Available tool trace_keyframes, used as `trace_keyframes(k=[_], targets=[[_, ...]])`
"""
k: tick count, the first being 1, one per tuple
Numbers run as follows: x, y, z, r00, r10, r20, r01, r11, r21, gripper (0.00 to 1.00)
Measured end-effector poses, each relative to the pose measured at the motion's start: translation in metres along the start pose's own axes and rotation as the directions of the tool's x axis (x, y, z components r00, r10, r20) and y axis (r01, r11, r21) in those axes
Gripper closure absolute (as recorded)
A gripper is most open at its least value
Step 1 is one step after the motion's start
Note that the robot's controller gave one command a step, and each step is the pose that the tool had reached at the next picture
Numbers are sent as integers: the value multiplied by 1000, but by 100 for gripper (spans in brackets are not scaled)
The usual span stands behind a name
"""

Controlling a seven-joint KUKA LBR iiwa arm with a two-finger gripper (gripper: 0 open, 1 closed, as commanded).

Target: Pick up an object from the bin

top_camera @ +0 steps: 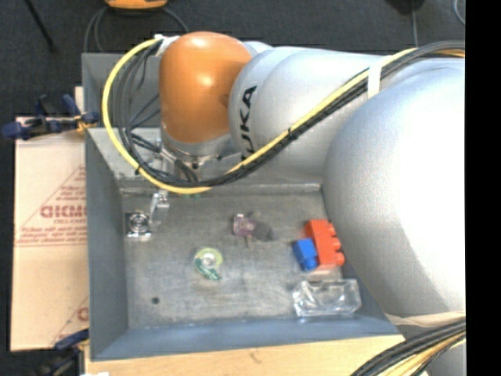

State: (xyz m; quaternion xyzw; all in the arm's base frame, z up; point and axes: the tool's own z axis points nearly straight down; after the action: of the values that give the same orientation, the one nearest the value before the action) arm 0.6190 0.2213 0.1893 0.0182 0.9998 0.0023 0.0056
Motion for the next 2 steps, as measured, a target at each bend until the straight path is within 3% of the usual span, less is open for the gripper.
trace_keyframes(k=[1,2], targets=[[76,-20,82,978,-210,-18,210,978,4,0],[64,-105,112,936,-352,-1,352,936,-7,0]])
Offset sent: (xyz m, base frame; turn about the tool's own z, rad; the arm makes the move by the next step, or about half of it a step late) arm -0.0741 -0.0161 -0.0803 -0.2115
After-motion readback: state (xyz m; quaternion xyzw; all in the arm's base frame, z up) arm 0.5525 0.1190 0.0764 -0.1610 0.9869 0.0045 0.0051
